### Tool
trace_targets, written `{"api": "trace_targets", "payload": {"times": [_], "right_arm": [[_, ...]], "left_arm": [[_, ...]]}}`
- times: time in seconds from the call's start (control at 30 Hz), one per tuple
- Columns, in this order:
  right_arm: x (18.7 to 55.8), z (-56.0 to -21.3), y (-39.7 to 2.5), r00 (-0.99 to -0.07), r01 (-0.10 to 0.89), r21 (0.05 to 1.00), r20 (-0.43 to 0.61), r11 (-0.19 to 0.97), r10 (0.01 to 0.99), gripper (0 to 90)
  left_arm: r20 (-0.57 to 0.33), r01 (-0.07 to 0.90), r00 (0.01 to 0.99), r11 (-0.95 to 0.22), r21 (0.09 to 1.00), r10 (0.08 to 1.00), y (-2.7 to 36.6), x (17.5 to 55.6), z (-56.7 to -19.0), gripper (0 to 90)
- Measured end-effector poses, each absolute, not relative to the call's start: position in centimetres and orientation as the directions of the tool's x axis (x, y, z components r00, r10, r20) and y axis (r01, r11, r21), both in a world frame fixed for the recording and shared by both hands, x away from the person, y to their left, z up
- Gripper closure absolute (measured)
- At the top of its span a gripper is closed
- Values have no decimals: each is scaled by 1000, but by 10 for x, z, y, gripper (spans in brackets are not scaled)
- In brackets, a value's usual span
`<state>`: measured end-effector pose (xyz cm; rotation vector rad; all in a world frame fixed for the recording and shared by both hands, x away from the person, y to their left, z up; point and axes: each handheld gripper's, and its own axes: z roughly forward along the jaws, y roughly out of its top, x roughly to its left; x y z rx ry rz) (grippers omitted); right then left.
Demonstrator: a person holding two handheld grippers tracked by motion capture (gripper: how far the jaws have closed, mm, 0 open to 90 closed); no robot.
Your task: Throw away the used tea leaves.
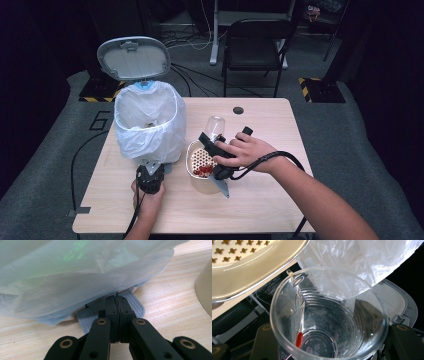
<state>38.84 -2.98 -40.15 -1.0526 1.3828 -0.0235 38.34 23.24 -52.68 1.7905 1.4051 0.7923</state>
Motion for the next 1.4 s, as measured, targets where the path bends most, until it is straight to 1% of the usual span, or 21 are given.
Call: {"api": "trace_targets", "payload": {"times": [0.17, 0.23, 0.3, 0.33, 0.4, 0.43, 0.47, 0.5, 0.53, 0.57, 0.6, 0.63, 0.67, 0.87, 0.93, 0.97, 1.0, 1.07, 1.2, 1.37, 1.4], "right_arm": [[388, -394, -27, 194, -598, -545, -809, 587, -555, 384], [388, -391, -27, 167, -610, -522, -820, 595, -548, 384], [389, -390, -26, 166, -624, -509, -828, 593, -536, 384], [392, -390, -26, 206, -648, -507, -835, 568, -510, 384], [392, -387, -25, 187, -659, -494, -838, 567, -514, 384], [393, -387, -25, 178, -665, -483, -843, 570, -507, 384], [393, -384, -25, 173, -658, -492, -835, 570, -522, 384], [394, -384, -25, 153, -673, -463, -850, 576, -504, 384], [395, -381, -25, 145, -671, -464, -847, 579, -511, 384], [396, -378, -24, 169, -664, -463, -858, 587, -485, 384], [396, -378, -27, 116, -660, -428, -870, 617, -479, 384], [397, -375, -25, 135, -673, -437, -866, 597, -482, 384], [398, -374, -25, 131, -676, -425, -873, 602, -469, 384], [398, -367, -24, 84, -694, -373, -892, 616, -444, 385], [396, -362, -24, 25, -676, -358, -885, 644, -465, 385], [394, -360, -24, -48, -659, -334, -876, 674, -481, 384], [395, -358, -24, -52, -660, -327, -878, 676, -475, 385], [396, -355, -24, -97, -665, -294, -877, 687, -470, 385], [399, -350, -22, -222, -665, -197, -869, 720, -443, 387], [402, -341, -19, -325, -650, -109, -855, 752, -404, 389], [403, -339, -18, -365, -638, -73, -848, 767, -384, 389]], "left_arm": [[20, 529, 210, -131, 839, 977, 231, 384, -527, 890], [50, 530, 220, -162, 832, 974, 232, 383, -526, 890], [51, 532, 221, -164, 831, 974, 233, 383, -526, 889], [49, 532, 219, -162, 831, 974, 233, 383, -526, 890], [66, 542, 226, -182, 821, 972, 234, 383, -525, 889], [58, 540, 222, -172, 824, 973, 233, 383, -526, 889], [27, 540, 212, -140, 830, 977, 232, 383, -527, 889], [36, 537, 217, -151, 830, 975, 232, 383, -527, 889], [36, 537, 218, -151, 830, 975, 232, 383, -527, 890], [34, 539, 219, -150, 829, 975, 233, 383, -527, 889], [34, 538, 218, -149, 830, 975, 232, 383, -527, 890], [34, 538, 218, -149, 829, 975, 232, 383, -527, 889], [35, 538, 218, -150, 829, 975, 232, 383, -527, 889], [35, 538, 218, -150, 829, 975, 232, 383, -527, 889], [36, 538, 219, -151, 829, 975, 233, 383, -527, 889], [35, 539, 219, -150, 829, 975, 233, 383, -527, 890], [35, 539, 219, -150, 829, 975, 233, 383, -527, 890], [35, 538, 218, -150, 829, 975, 232, 383, -527, 889], [35, 539, 218, -150, 829, 975, 233, 383, -527, 890], [35, 537, 218, -150, 830, 975, 233, 383, -527, 889], [35, 537, 218, -150, 830, 975, 233, 383, -527, 889]]}}
